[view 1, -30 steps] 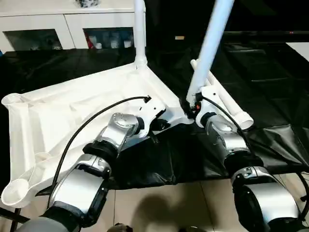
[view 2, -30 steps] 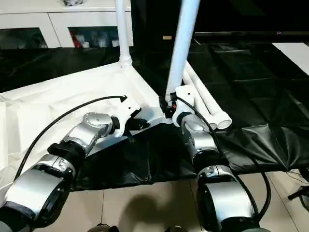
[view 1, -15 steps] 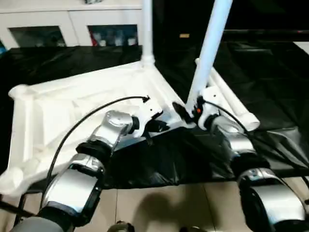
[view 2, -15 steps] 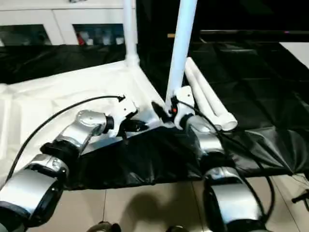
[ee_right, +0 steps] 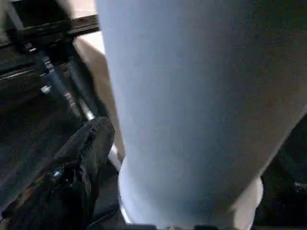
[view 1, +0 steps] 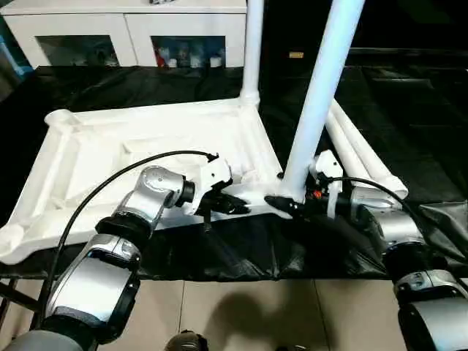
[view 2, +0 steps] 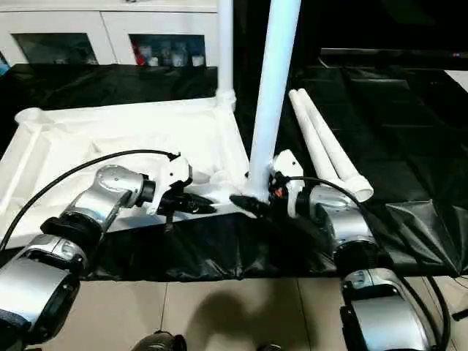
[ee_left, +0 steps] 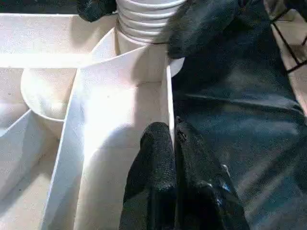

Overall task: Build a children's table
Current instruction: Rotate leg to tighten

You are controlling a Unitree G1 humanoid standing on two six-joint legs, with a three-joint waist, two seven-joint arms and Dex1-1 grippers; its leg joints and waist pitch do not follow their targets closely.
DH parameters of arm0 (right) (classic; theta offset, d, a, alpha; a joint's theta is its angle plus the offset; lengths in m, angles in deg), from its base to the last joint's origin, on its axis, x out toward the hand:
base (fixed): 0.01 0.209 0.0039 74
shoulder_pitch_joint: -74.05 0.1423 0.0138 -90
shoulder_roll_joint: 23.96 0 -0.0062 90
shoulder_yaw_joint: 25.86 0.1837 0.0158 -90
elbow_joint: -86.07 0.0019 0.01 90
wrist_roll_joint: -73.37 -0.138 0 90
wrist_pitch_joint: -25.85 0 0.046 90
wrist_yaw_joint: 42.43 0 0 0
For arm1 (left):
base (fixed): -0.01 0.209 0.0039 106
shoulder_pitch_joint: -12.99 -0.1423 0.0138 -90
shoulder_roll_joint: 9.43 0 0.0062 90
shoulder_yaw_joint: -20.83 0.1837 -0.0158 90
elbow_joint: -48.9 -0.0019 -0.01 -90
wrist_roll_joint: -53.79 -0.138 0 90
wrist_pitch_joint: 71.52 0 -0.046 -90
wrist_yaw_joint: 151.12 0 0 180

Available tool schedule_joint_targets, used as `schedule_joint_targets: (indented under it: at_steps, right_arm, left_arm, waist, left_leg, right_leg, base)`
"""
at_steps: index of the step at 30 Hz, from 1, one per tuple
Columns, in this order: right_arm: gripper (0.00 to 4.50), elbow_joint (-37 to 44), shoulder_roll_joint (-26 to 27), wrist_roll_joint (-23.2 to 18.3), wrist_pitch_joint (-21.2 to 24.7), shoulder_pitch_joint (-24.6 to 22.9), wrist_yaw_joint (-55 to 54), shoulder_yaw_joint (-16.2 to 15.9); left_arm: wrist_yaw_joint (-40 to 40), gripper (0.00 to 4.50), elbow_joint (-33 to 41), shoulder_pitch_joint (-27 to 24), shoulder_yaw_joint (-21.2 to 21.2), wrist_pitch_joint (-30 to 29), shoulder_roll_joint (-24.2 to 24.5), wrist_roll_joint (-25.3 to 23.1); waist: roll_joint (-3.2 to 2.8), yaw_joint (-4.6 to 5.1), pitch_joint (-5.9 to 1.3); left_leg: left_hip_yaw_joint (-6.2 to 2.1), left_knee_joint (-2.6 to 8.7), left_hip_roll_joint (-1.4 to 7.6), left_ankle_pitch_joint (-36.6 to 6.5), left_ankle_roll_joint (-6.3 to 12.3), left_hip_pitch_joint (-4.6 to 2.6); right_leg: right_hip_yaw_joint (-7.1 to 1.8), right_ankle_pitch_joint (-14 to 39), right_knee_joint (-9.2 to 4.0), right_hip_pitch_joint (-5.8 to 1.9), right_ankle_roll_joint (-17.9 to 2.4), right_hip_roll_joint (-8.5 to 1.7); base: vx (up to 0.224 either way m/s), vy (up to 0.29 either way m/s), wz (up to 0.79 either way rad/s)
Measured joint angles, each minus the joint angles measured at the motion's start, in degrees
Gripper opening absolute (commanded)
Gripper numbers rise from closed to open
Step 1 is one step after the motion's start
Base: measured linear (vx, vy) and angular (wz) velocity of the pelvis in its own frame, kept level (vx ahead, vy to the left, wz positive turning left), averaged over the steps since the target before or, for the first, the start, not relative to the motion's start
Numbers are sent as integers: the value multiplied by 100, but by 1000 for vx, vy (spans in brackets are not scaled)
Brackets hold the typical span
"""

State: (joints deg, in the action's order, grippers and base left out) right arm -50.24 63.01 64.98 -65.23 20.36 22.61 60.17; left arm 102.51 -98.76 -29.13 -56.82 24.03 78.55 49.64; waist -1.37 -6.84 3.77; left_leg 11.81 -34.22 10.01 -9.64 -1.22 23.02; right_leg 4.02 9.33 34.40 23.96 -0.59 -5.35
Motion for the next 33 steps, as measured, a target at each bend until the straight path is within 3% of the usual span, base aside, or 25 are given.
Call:
schedule_joint_targets:
  at_steps: [11,20,24,28,33]
  right_arm:
    - [287,536,-299,7,407,-203,651,-265]
    - [280,777,-235,-39,677,-346,600,-253]
    - [280,701,79,-37,643,-479,-246,20]
    - [279,489,345,116,417,-464,-1415,220]
    - [279,-213,993,202,360,-16,-3664,805]
  left_arm:
    - [471,0,-56,-8,103,238,82,-2]
    - [527,0,-121,-8,96,234,77,1]
    - [0,0,-217,-4,2,-28,-19,-7]
    - [-710,0,-255,42,-38,-288,-268,-46]
    - [-2221,0,-406,176,-205,-649,-894,-173]
  waist:
    - [-1,-47,-1]
    - [-7,-84,-5]
    - [-12,-77,-7]
    - [-23,32,-14]
    - [-79,141,-12]
  left_leg:
    - [0,-11,1,0,0,0]
    - [0,-18,3,0,0,-4]
    - [0,-31,5,2,-3,-12]
    - [0,-31,3,2,-5,-45]
    - [-2,-8,-4,1,-7,-98]
  right_leg:
    - [-2,0,6,-7,0,-1]
    - [-2,0,14,-9,0,-1]
    - [-5,0,34,-9,0,-1]
    - [-10,0,36,-35,1,-3]
    - [-10,24,-1,-91,39,-4]
  base:
    - [0,0,0]
    - [0,0,0]
    - [0,0,0]
    - [0,0,0]
    - [0,0,0]
